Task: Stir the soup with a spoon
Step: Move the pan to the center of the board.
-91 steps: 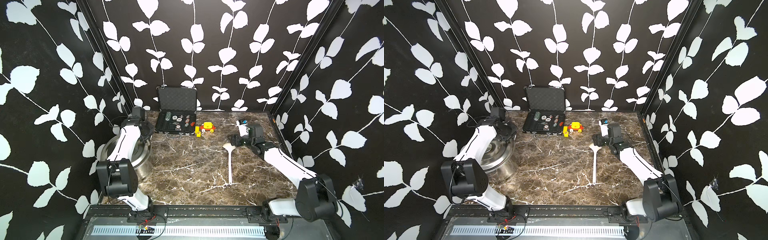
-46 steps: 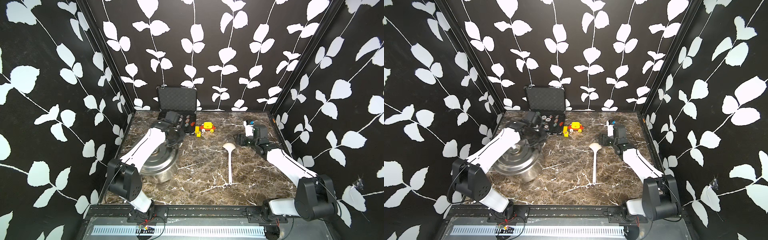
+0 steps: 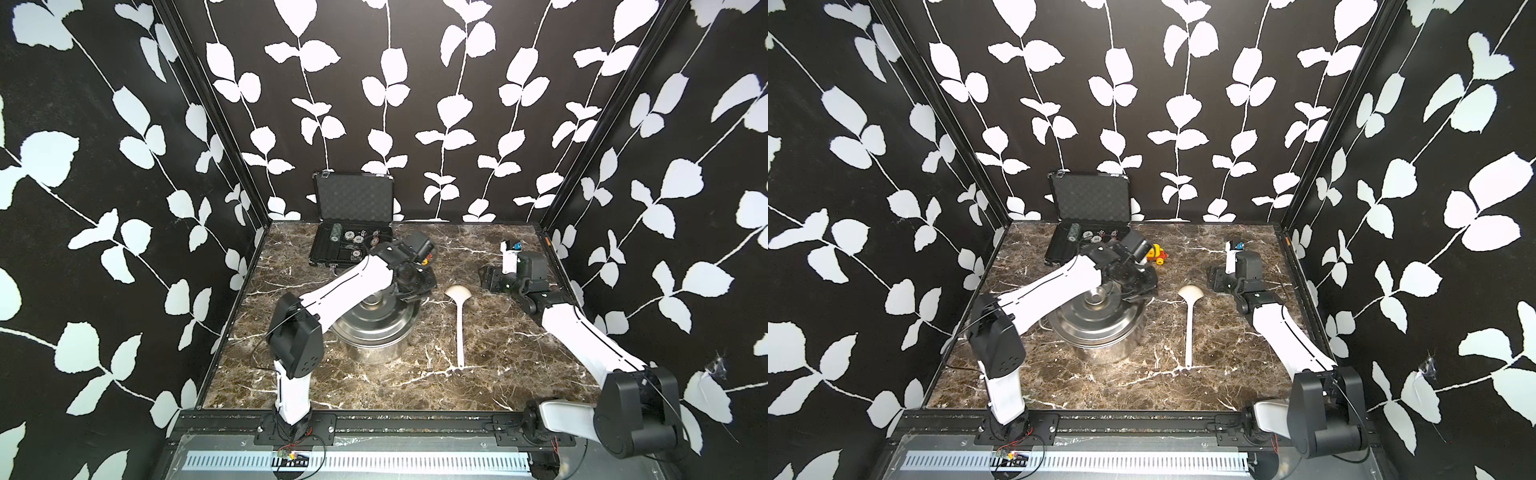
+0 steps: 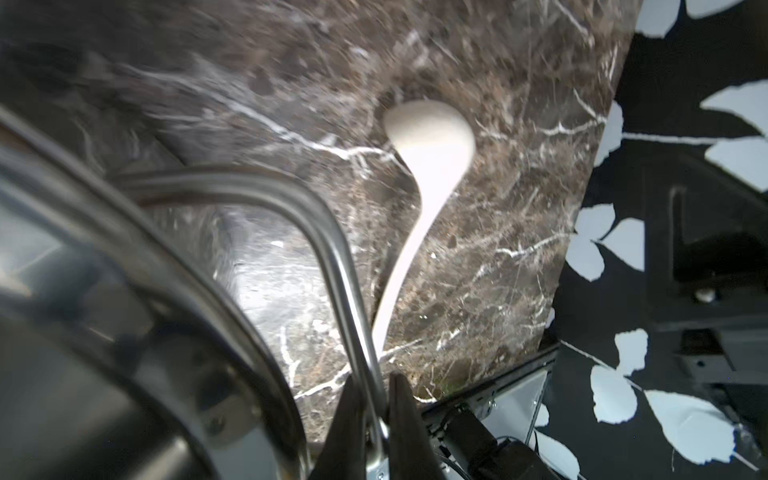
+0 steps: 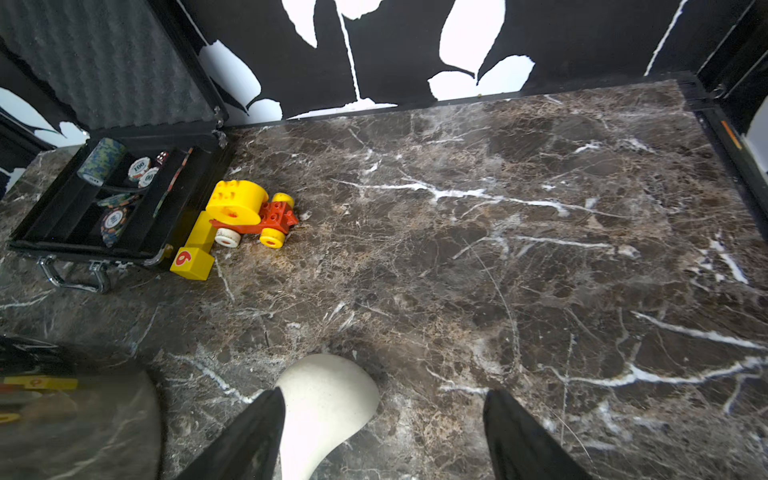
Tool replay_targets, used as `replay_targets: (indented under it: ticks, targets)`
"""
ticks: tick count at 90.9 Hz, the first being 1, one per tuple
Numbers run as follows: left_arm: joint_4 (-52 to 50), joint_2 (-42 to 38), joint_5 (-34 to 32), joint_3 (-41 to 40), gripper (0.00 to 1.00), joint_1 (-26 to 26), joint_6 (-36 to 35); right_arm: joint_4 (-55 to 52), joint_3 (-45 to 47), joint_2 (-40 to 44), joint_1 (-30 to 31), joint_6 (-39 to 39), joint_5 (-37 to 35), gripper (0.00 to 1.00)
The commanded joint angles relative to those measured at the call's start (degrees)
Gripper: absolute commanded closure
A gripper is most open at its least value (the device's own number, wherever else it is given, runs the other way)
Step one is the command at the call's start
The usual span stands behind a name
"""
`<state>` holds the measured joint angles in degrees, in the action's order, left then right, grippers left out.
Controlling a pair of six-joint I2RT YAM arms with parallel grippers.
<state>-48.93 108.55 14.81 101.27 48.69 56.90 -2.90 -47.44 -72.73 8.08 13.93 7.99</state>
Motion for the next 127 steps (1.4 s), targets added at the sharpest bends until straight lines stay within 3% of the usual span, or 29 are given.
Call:
replay_targets:
  ticks: [1, 28, 51, 69, 92, 100, 117, 127]
  targets:
    - [0.97, 1.19, 3.72, 3.75, 1.00, 2.68, 0.95, -0.15, 1.05, 1.65, -0.34, 1.08, -1.20, 0.23]
    - [-1.47, 7.73, 6.32, 13.47, 1.00, 6.28, -4.45, -0.73, 1.55, 3.25, -0.70, 1.36, -1.84, 0.23]
    - [-1.15, 10.46, 8.98, 14.23, 0.98, 7.16, -8.47, -1.70, 1.02, 3.97, -0.83, 1.53, -1.97, 0.22]
    - [-0.73, 10.14, 7.31, 14.43, 0.78, 7.21, -14.51, -2.60, 0.26, 4.94, -0.79, 0.66, -1.92, 0.20]
    - [-4.34, 7.95, -1.29, 17.37, 0.46, 7.21, -22.70, -4.89, -1.47, 5.96, -0.79, -1.03, -2.00, 0.18]
    - [-4.94, 6.45, -4.40, 18.05, 0.39, 7.23, -25.66, -5.24, -1.56, 6.87, -0.83, -1.39, -2.44, 0.17]
    - [-4.45, 1.27, -14.60, 17.72, 0.30, 7.21, -34.22, -6.00, -1.73, 9.09, -0.79, -3.24, -1.58, 0.17]
    - [-2.21, -4.42, -23.73, 14.19, 0.19, 7.21, -41.07, -7.41, -2.26, 10.17, -0.83, -4.28, 0.95, 0.16]
